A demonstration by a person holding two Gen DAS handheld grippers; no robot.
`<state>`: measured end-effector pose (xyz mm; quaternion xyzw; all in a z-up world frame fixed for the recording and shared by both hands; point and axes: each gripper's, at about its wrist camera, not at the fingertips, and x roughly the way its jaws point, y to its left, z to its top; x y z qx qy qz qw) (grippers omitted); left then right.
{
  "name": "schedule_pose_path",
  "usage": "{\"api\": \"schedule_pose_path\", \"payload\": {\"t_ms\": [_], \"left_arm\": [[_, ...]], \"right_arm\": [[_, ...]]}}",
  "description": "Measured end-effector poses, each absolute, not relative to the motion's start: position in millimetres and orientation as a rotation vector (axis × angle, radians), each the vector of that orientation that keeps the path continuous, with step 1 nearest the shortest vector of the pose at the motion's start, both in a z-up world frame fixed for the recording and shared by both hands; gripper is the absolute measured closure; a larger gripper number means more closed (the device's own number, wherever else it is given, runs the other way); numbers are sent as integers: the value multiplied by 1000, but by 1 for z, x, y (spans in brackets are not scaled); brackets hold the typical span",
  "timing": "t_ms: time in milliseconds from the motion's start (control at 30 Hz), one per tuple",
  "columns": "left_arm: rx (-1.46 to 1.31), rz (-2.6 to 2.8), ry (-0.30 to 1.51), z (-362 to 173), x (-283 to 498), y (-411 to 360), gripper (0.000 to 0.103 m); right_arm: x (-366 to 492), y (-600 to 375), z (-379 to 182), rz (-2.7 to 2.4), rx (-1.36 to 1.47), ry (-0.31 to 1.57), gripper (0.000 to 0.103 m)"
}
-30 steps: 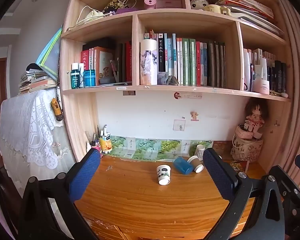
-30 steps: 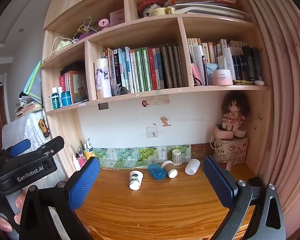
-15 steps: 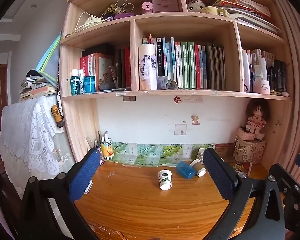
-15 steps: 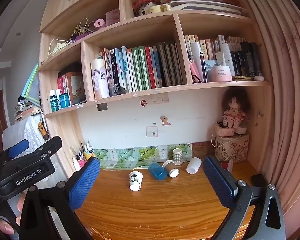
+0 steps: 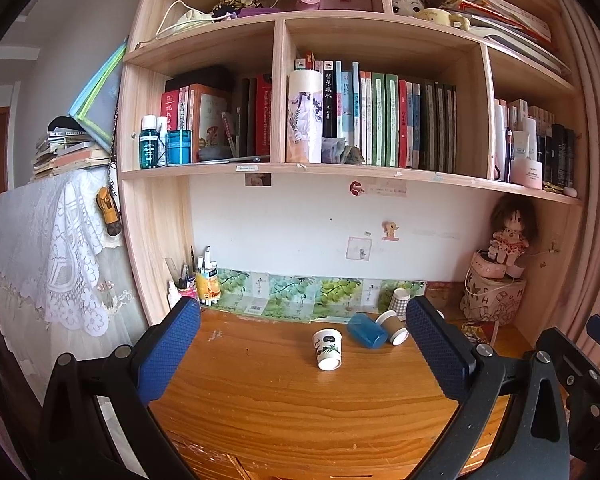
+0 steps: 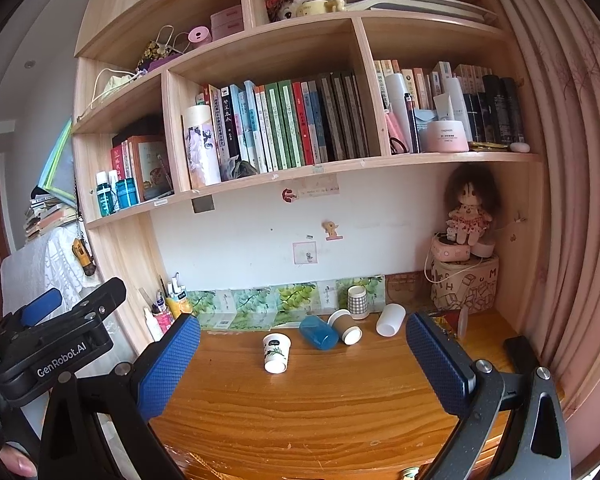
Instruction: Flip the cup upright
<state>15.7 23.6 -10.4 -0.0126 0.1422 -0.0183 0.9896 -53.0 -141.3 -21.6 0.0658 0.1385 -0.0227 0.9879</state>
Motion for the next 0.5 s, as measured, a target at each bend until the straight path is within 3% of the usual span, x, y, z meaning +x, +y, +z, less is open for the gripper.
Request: {"api": "schedule_pose_path", "payload": {"t_ms": [500], "left_arm": [[-91, -102, 361, -32, 36, 71, 0]], "right_arm": [[-41, -91, -30, -104, 78, 344, 0]]}}
